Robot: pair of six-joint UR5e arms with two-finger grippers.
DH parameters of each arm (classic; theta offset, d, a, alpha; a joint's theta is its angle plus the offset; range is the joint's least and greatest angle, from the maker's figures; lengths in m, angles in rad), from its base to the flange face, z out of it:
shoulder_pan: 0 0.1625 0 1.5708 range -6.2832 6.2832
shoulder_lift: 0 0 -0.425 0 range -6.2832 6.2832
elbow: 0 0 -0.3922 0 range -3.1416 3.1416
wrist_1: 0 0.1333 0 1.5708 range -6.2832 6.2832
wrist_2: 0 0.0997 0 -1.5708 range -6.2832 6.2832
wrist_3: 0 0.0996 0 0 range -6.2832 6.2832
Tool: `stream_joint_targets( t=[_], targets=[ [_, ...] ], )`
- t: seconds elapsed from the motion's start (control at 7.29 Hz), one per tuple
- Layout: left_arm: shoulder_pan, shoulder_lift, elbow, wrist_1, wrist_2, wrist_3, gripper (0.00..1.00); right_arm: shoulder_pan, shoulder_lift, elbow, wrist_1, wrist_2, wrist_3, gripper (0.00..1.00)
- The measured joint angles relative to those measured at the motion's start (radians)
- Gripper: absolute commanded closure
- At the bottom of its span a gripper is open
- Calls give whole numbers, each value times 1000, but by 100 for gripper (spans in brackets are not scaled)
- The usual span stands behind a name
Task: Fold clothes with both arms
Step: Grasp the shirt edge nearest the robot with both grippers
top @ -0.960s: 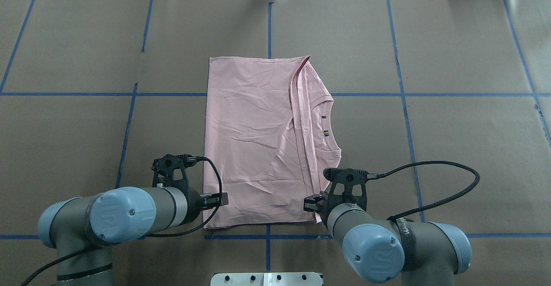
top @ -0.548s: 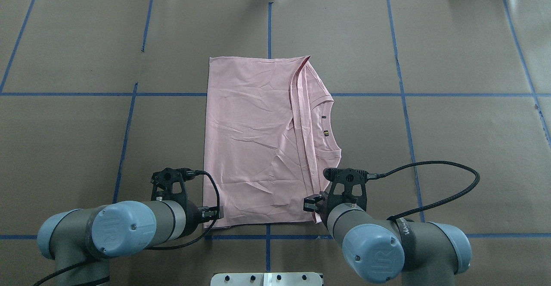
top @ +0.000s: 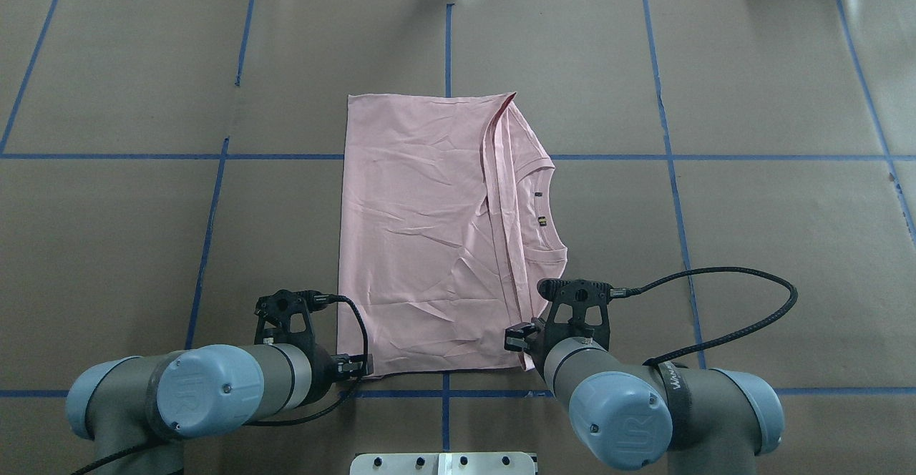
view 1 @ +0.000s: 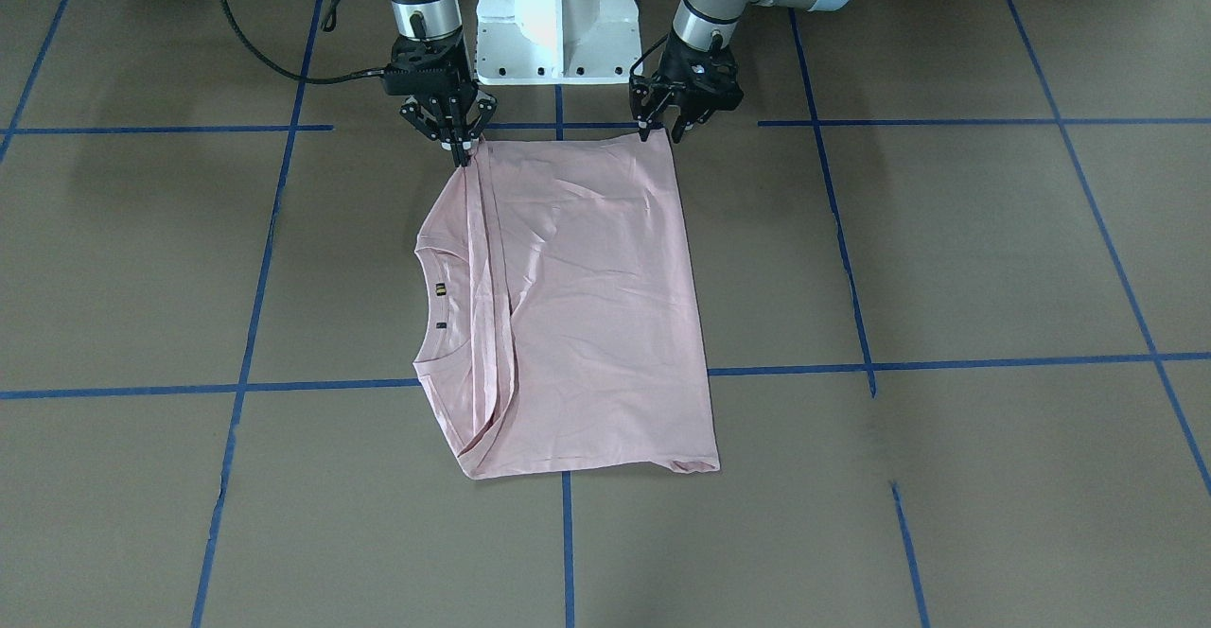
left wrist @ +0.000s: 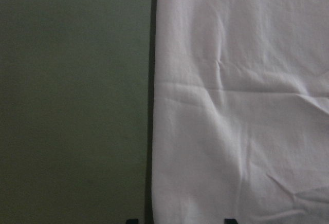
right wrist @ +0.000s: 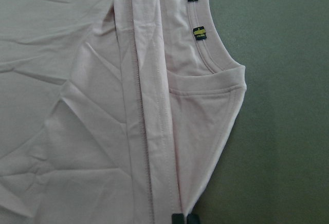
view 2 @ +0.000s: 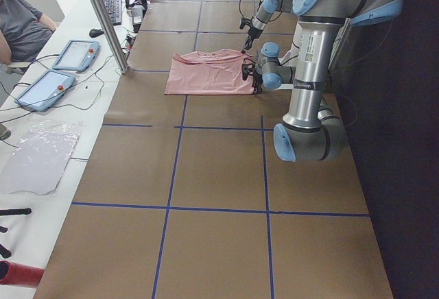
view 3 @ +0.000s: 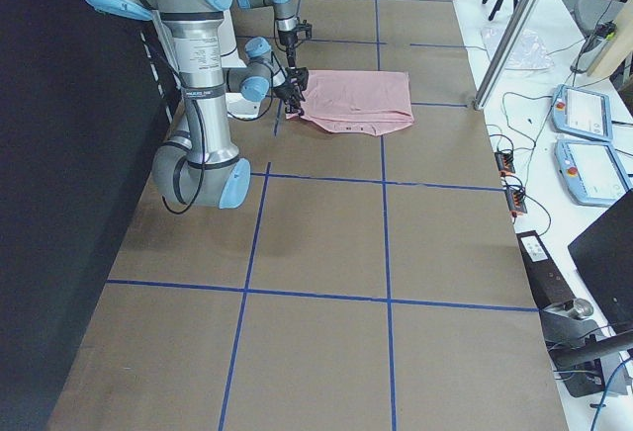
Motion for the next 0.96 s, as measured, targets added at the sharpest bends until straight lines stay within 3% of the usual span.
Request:
stream_joint_targets(
  t=[0.69, 0.96],
  targets=[
    [3, -3, 3, 0, -3, -1, 65, 0, -1, 0, -1, 0, 0, 100],
    [7, -3, 4, 0, -3, -1, 100, 0, -1, 0, 0, 0, 0, 100]
  ],
)
